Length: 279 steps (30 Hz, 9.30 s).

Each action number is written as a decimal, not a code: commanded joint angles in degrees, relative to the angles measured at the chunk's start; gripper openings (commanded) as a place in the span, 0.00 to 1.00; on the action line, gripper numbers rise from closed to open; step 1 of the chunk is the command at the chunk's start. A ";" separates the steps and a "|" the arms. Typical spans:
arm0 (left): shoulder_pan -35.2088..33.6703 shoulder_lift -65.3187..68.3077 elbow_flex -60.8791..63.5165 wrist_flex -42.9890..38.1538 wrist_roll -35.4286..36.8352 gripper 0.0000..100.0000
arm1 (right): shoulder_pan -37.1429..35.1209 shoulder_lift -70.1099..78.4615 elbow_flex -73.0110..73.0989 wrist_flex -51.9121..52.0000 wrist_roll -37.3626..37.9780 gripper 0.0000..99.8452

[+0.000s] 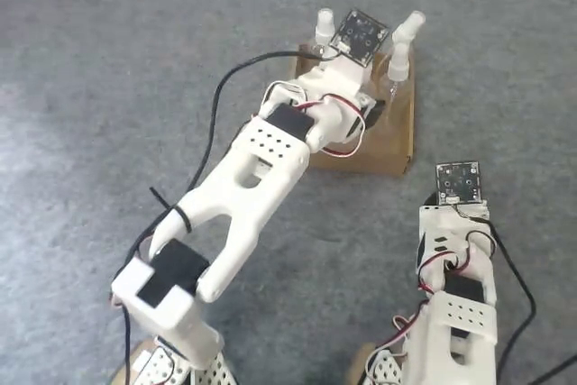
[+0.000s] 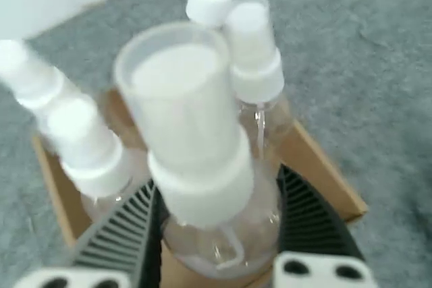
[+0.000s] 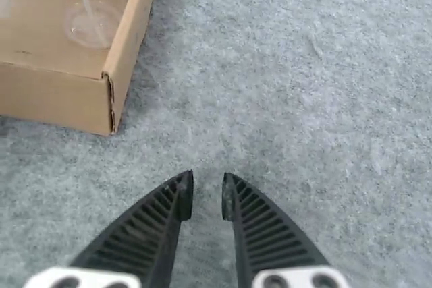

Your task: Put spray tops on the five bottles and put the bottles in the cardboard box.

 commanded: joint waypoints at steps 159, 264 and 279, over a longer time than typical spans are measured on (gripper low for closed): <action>-41.14 -114.73 89.45 9.32 -5.98 0.13 | -7.52 -40.04 -1.93 52.70 6.51 0.05; -41.41 -114.90 89.45 34.29 -5.98 0.01 | 6.02 -41.80 1.85 63.96 6.95 0.05; -41.41 -114.90 89.45 34.29 -5.98 0.01 | 6.02 -41.80 1.85 63.96 6.95 0.05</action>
